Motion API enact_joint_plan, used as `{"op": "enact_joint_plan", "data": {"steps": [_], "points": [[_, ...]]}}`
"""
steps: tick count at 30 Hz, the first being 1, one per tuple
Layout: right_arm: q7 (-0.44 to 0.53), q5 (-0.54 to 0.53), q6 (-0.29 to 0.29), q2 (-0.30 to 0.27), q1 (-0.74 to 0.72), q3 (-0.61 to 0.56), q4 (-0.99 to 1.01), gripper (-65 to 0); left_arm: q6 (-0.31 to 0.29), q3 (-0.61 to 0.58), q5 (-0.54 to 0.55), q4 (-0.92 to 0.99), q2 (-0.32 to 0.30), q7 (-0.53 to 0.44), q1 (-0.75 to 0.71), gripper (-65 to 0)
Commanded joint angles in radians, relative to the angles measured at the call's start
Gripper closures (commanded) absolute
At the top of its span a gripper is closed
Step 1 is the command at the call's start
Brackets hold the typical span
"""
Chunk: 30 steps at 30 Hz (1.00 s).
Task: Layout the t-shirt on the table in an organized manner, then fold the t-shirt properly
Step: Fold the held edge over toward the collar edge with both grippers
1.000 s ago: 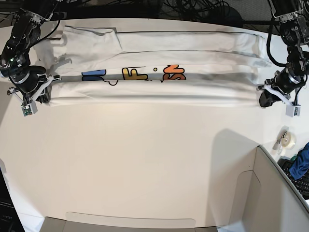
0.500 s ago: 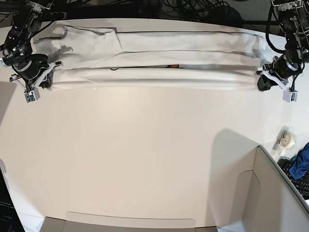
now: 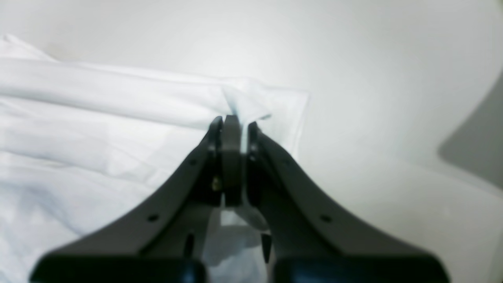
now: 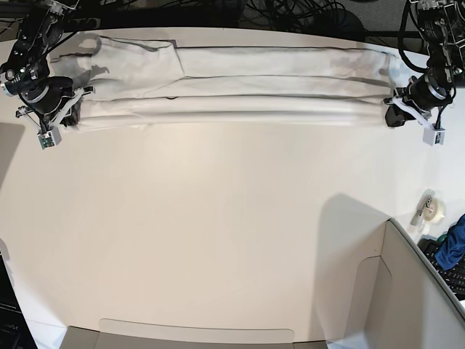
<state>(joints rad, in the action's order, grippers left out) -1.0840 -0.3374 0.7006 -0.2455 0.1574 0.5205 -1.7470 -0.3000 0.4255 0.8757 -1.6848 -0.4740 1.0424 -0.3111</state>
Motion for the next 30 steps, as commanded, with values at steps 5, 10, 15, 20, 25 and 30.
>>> {"op": "enact_joint_plan", "data": {"steps": [5, 10, 15, 20, 25, 30], "points": [[0.006, 0.145, -0.002, 0.015, -0.006, 0.005, -0.014, 0.0, 0.006, 0.008, -0.013, 0.001, -0.021, -0.02, -0.009, 0.0], [0.005, 0.2, -0.002, 0.028, -0.006, 0.003, -0.014, 0.0, 0.006, 0.008, -0.013, 0.024, -0.021, -0.023, -0.009, -5.6], [0.003, 0.215, -0.002, 0.028, -0.006, 0.002, -0.012, -6.5, 0.008, 0.008, -0.013, 0.024, -0.021, -0.023, -0.009, -14.3], [0.003, 0.245, -0.002, 0.028, -0.006, 0.002, -0.014, -23.3, 0.011, 0.011, -0.013, 0.024, -0.022, -0.023, -0.009, -19.0], [0.006, 0.245, -0.002, 0.03, -0.009, 0.002, -0.021, -25.3, 0.011, 0.014, -0.013, 0.024, -0.025, -0.027, -0.006, -19.8], [0.011, 0.245, -0.002, 0.03, -0.037, 0.01, -0.023, -25.3, 0.011, 0.048, -0.013, 0.024, -0.027, -0.02, -0.003, -20.7]]}}
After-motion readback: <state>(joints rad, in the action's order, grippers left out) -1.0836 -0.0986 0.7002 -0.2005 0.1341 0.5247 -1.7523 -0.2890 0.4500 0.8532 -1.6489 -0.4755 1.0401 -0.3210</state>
